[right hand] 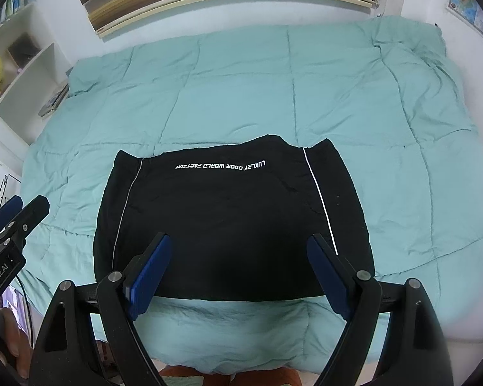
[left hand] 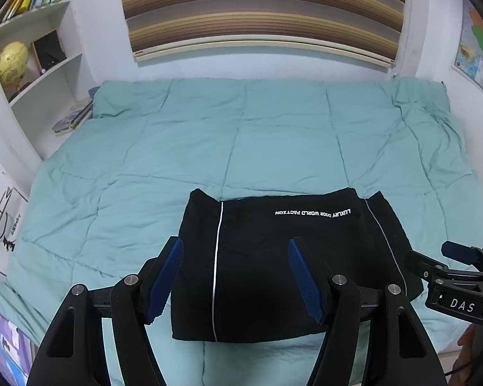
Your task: Fold large clothes
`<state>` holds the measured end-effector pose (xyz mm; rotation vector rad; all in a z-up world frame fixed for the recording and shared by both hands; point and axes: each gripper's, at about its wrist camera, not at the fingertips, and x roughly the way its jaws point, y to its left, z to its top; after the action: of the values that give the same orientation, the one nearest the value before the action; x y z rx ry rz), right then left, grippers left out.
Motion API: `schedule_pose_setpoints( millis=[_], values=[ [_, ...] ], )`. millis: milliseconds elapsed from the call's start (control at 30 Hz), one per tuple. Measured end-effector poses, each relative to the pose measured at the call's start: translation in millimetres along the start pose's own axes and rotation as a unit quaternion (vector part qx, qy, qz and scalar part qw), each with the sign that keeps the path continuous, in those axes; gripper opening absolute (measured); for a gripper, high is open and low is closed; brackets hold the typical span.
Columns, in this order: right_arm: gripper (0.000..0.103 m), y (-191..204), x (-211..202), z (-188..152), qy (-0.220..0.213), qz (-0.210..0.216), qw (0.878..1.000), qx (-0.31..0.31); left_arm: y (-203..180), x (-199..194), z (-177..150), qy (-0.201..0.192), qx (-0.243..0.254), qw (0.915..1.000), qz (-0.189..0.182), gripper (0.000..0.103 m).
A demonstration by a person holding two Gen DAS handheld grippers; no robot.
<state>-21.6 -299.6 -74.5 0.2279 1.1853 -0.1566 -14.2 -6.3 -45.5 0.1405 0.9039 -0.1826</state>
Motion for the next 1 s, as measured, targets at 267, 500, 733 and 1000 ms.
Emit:
schedule_pose_setpoints(
  millis=[267,500,733,1000],
  values=[
    [0.087,4,5,2,0.005,0.001,1.000,0.000,2,2,3,0.001,0.002,1.0000,-0.001,0.069],
    [0.087,8,4,4,0.005,-0.002,1.000,-0.003,6,2,5,-0.001,-0.002,1.0000,-0.004,0.069],
    [0.087,13,4,6,0.006,-0.002,1.000,-0.007,10,3,6,-0.001,-0.001,1.0000,-0.006,0.069],
    [0.087,20,8,7,0.011,-0.001,1.000,-0.014,16,4,10,-0.011,-0.001,0.9999,0.000,0.069]
  ],
)
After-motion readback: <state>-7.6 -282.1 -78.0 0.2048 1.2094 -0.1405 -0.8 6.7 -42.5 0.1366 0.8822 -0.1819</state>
